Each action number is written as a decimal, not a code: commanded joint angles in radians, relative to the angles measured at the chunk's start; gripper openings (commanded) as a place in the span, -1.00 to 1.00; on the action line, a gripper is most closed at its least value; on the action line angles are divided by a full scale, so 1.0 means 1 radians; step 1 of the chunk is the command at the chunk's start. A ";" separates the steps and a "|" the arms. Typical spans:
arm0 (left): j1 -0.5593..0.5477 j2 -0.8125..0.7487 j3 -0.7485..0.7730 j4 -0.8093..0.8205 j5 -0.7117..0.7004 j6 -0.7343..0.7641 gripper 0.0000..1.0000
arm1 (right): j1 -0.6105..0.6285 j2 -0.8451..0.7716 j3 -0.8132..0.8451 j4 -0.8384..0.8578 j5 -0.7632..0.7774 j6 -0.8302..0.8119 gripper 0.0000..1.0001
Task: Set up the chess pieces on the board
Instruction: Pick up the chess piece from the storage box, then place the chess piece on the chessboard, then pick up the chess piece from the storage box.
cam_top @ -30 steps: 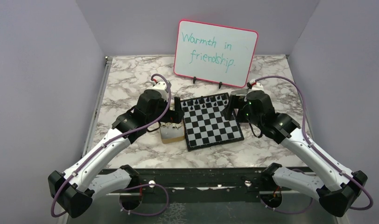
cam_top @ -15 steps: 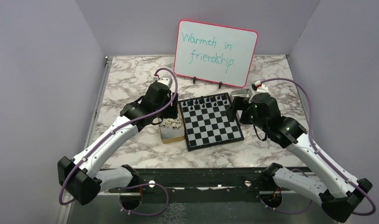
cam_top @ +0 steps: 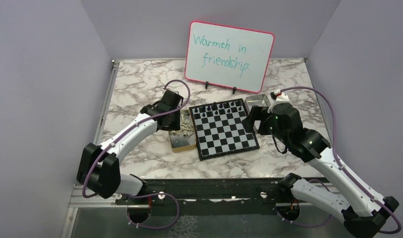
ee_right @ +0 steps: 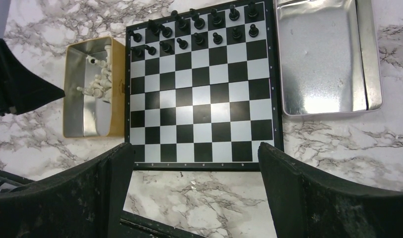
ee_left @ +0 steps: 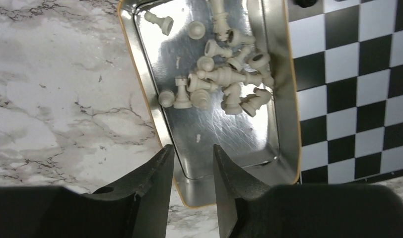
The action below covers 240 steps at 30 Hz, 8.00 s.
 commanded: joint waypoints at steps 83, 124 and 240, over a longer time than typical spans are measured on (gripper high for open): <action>-0.346 0.275 0.280 0.014 0.164 0.029 -0.89 | 0.008 -0.176 0.029 -0.120 0.297 0.125 1.00; -0.511 0.515 0.365 0.019 0.071 -0.008 -0.87 | 0.007 -0.318 0.043 -0.184 0.335 0.117 1.00; 0.083 0.400 0.188 0.175 -0.028 0.175 -0.54 | 0.007 -0.275 0.001 -0.143 0.266 0.116 0.95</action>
